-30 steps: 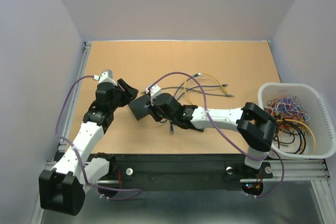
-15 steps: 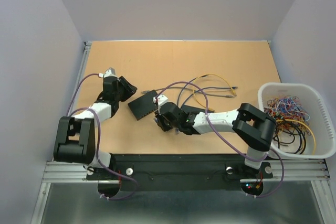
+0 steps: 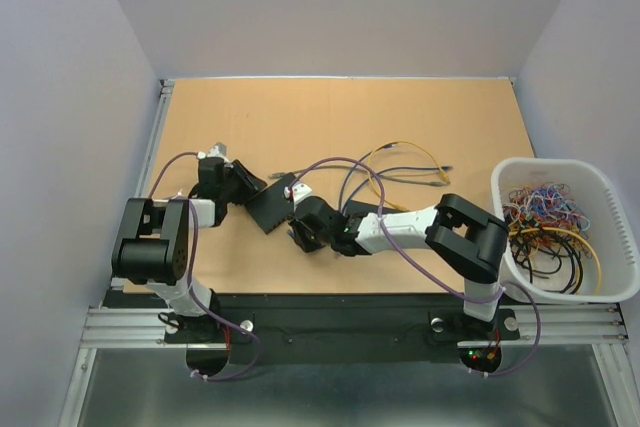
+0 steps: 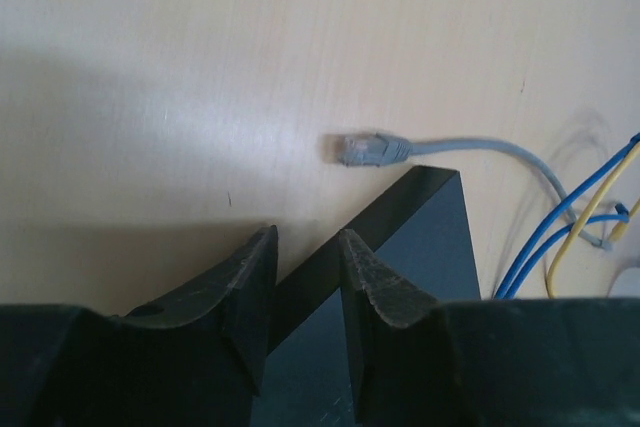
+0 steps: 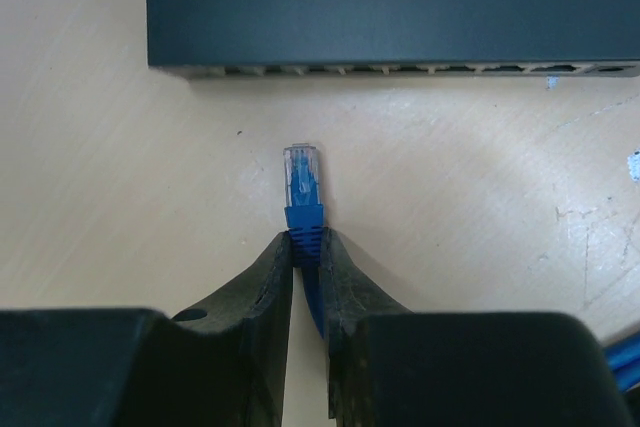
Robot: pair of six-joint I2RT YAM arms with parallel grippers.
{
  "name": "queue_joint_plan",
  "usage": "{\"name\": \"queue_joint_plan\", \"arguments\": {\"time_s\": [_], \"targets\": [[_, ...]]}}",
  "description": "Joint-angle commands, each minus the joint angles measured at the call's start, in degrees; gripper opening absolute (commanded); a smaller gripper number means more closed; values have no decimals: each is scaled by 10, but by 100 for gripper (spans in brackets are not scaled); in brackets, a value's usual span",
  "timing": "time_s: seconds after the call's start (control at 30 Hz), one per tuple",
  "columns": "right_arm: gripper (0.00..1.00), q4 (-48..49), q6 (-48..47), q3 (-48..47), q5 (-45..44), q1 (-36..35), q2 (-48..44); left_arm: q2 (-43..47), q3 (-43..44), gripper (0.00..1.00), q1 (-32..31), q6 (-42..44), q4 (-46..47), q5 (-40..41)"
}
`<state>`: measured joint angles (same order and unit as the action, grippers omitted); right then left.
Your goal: Insert the plug into the switch port
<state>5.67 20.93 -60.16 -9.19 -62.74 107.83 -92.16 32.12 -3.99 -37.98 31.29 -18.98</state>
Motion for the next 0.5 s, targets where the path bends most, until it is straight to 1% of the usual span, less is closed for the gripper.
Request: {"name": "queue_joint_plan", "arguments": {"time_s": [0.0, 0.13, 0.27, 0.47], "targets": [[0, -20, 17, -16, -10, -11, 11, 42, -35, 41, -1, -6, 6, -27], [0, -24, 25, -12, -14, -19, 5, 62, -62, 41, -13, -19, -6, -28], [0, -33, 28, 3, -43, -36, -12, 73, -67, 41, -24, -14, -18, -20], [0, -36, 40, 24, -65, -55, -22, 82, -79, 41, -33, -10, -18, -10]]}}
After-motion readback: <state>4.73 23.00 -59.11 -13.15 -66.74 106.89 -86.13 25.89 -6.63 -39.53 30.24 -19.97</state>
